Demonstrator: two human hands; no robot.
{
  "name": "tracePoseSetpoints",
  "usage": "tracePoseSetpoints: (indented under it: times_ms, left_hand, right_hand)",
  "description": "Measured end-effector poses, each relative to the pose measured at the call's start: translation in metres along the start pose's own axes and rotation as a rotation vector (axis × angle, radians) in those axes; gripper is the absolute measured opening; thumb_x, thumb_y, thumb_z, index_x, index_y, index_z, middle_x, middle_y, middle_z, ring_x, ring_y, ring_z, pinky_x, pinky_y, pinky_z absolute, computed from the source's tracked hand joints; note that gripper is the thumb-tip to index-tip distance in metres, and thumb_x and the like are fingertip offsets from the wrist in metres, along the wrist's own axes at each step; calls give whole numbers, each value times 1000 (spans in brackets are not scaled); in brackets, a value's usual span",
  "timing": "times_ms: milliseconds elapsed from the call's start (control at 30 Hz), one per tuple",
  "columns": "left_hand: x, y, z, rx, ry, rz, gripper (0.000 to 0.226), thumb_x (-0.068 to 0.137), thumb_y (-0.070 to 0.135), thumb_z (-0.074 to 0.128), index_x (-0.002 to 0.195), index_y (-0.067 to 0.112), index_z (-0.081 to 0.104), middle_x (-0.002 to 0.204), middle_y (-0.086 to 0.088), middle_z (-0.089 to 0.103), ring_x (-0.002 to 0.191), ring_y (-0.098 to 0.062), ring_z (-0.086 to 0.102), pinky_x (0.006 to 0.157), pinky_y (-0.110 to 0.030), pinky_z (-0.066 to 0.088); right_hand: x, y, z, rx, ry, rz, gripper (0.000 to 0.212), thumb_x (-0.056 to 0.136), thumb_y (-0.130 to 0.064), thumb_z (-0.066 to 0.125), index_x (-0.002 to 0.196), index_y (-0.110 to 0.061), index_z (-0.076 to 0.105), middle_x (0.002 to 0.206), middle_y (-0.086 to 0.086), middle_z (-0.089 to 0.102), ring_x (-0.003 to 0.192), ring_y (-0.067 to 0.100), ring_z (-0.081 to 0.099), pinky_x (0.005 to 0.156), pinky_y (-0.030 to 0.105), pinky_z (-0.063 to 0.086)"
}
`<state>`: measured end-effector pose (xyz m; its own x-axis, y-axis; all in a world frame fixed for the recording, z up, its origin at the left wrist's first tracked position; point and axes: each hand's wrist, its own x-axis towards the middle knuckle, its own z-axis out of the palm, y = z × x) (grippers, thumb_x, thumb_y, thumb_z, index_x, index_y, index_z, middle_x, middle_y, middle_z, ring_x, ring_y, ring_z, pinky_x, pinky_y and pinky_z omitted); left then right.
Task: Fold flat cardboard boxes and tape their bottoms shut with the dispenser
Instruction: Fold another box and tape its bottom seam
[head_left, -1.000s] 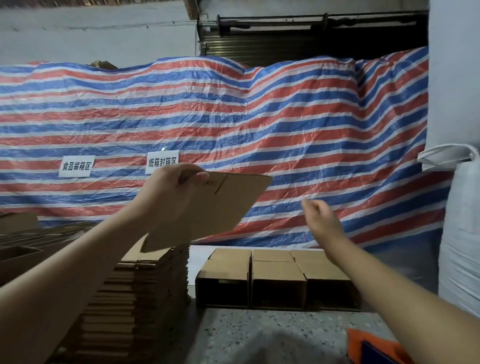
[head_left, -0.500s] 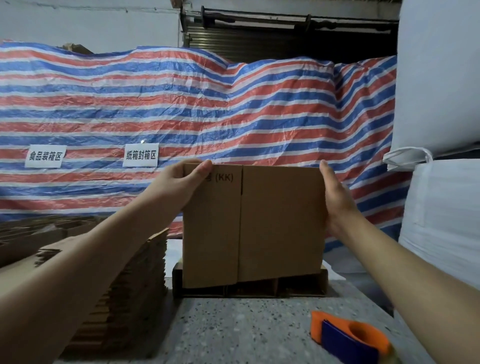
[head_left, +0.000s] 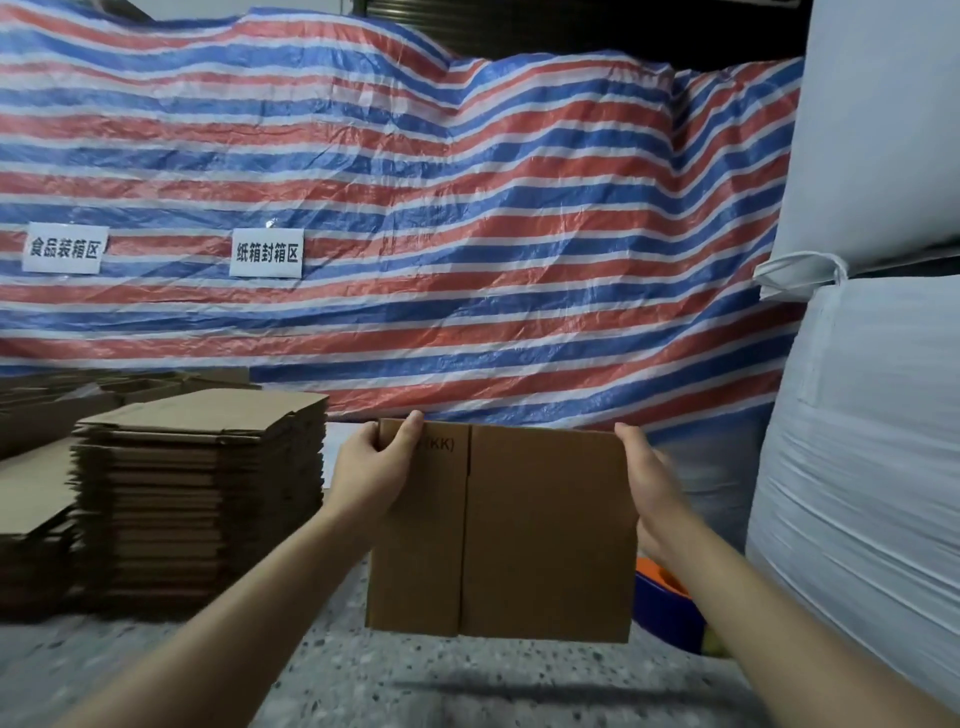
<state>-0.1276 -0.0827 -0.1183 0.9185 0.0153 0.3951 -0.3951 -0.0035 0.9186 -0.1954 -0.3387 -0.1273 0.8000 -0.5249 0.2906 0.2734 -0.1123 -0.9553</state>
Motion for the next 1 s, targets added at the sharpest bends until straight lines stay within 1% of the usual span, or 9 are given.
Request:
tracePoseSetpoints:
  times_ms: [67, 200, 267, 400, 533, 767, 833, 900, 1000]
  left_hand:
    - [-5, -14, 0, -2, 10, -10, 32, 92, 53, 60, 93, 21, 65, 90, -1, 69, 88, -15, 65, 66, -28, 47]
    - [-13, -30, -1, -29, 25, -27, 34, 92, 53, 59, 93, 19, 63, 89, -3, 66, 88, -17, 63, 67, -30, 45]
    - [-15, -33, -1, -30, 28, -32, 36, 92, 53, 59, 95, 17, 63, 91, -4, 66, 89, -17, 62, 68, -31, 45]
    - [-19, -32, -1, -56, 37, -45, 40, 89, 57, 61, 95, 17, 64, 89, -1, 66, 83, -12, 61, 63, -27, 43]
    - [-21, -33, 1, -55, 32, -58, 47, 82, 63, 65, 98, 19, 65, 91, 1, 69, 84, -11, 64, 62, -25, 42]
    - [-20, -49, 8, -57, 86, -155, 40, 82, 57, 70, 95, 20, 67, 91, -1, 72, 87, -19, 68, 83, -41, 57]
    - [-20, -49, 10, -65, 102, -157, 39, 82, 56, 70, 94, 20, 67, 90, 0, 72, 89, -19, 68, 84, -41, 56]
    - [-20, -49, 13, -55, 125, -169, 41, 81, 58, 69, 97, 21, 65, 95, -1, 70, 94, -21, 66, 92, -46, 53]
    - [-21, -45, 18, 11, 155, -272, 66, 73, 66, 58, 122, 21, 53, 119, -6, 61, 115, -29, 56, 105, -54, 41]
  right_hand:
    - [-4, 13, -1, -16, -43, 8, 49, 100, -59, 43, 91, -23, 75, 83, 0, 78, 75, 12, 75, 55, 24, 56]
    - [-15, 21, 1, -23, -105, 55, 54, 95, -70, 42, 111, -28, 72, 99, -1, 78, 96, 18, 74, 86, 41, 58]
    - [-19, 20, 2, -9, -79, 71, 53, 95, -69, 45, 115, -27, 71, 101, 0, 78, 100, 21, 73, 93, 46, 56]
    - [-20, 24, 1, -1, -49, 73, 50, 95, -66, 50, 111, -24, 73, 97, 1, 79, 96, 21, 75, 89, 43, 58]
    - [-20, 26, 0, -5, -47, 79, 49, 95, -64, 50, 105, -23, 75, 94, 1, 79, 86, 16, 76, 77, 37, 58]
    - [-18, 32, -4, -29, -123, 149, 38, 95, -46, 54, 91, -16, 77, 77, 2, 74, 66, 13, 73, 55, 29, 54]
    - [-18, 32, -4, -22, -130, 159, 39, 95, -47, 54, 93, -15, 77, 79, 3, 74, 67, 14, 72, 57, 30, 55]
    - [-18, 31, -4, -18, -155, 167, 44, 95, -49, 53, 99, -12, 76, 85, 5, 73, 75, 17, 72, 67, 34, 57]
    - [-19, 30, -6, -35, -199, 149, 42, 97, -49, 51, 93, -15, 74, 83, 4, 71, 72, 12, 71, 73, 35, 55]
